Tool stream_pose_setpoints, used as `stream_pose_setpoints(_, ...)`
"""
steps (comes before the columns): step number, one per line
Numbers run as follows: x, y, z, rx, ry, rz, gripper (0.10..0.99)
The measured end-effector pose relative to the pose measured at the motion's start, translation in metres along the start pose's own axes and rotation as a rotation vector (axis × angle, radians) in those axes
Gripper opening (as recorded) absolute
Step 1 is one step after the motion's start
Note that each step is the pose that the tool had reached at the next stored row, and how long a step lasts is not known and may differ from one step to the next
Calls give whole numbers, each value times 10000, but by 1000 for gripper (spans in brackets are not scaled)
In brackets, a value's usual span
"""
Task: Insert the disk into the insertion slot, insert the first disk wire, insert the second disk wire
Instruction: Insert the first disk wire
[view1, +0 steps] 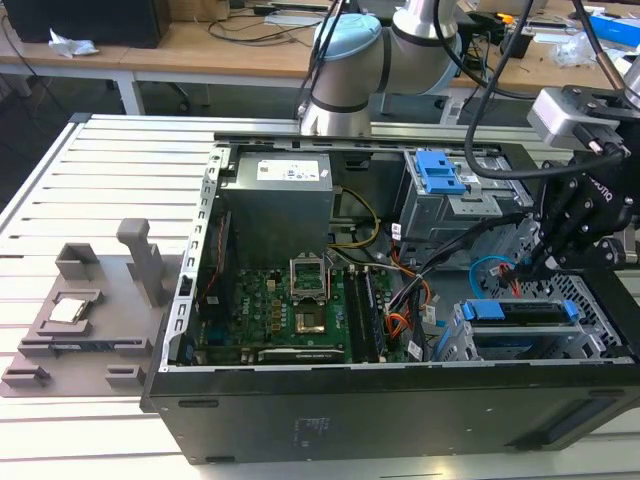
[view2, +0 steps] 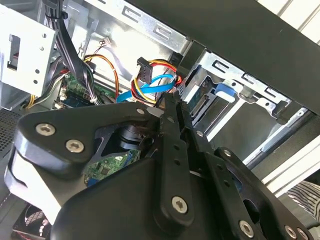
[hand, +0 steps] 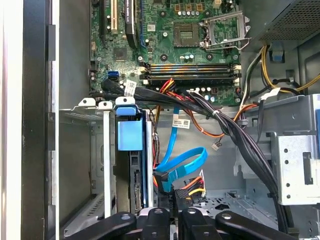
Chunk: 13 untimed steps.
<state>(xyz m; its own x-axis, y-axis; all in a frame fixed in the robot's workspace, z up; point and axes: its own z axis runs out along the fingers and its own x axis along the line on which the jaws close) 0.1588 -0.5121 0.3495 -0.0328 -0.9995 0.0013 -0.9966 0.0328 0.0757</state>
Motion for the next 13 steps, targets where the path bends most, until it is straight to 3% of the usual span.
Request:
stream_pose_setpoints(6,257,-10,2,0,4,1,161)
stream_pose_setpoints(13,262,-56,39,1,6,4,161)
